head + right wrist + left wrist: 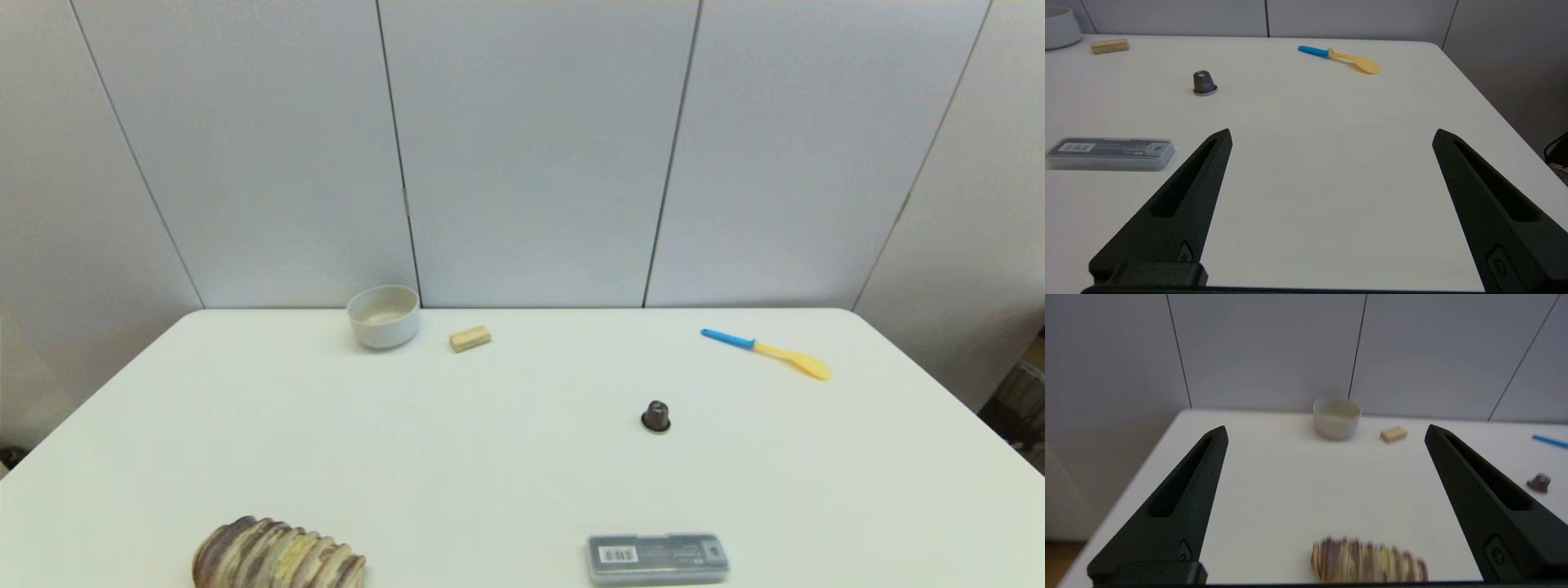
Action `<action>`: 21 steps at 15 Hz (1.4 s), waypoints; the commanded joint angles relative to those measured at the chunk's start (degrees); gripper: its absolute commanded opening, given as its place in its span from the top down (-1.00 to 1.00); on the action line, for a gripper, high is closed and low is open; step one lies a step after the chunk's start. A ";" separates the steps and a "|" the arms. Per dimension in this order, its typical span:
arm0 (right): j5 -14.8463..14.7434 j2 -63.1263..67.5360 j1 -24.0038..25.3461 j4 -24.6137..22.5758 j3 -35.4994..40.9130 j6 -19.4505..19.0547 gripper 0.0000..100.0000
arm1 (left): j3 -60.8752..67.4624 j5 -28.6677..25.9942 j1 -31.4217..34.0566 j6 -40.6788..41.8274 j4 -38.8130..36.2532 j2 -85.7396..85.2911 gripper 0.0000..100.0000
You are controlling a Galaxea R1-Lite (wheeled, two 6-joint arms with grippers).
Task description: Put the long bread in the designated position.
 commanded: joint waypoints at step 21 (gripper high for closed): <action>0.02 0.07 0.02 -0.02 0.00 0.00 -1.00 | -44.42 -32.70 0.89 82.87 50.72 62.78 -1.00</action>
